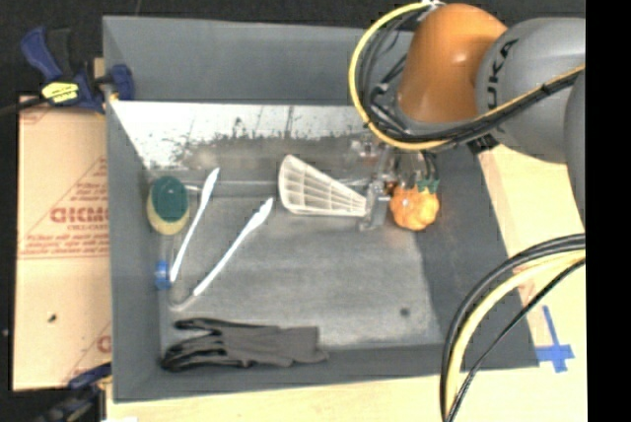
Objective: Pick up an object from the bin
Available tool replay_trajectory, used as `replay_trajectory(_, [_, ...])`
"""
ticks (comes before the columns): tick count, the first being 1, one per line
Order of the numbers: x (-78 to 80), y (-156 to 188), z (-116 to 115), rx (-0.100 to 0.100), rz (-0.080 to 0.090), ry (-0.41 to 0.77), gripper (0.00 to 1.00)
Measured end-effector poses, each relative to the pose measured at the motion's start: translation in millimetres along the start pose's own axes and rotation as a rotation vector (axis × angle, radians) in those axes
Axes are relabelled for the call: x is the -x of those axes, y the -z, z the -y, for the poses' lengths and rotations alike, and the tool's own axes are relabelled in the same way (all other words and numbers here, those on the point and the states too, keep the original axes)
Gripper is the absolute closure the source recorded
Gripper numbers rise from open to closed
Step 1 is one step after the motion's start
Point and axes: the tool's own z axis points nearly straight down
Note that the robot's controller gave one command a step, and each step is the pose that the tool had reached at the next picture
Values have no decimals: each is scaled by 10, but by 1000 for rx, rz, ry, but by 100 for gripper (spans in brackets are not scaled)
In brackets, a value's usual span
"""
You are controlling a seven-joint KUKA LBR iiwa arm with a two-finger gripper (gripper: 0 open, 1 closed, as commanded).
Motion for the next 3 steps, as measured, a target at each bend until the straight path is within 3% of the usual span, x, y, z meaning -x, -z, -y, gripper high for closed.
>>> replay_trajectory(1, [-50,-735,-463,2,7,-272,0])
replay_trajectory(2, [59,-21,-454,-1,5,-206,0])
replay_trajectory(3, [-81,-469,-407,-1,-4,-342,0])
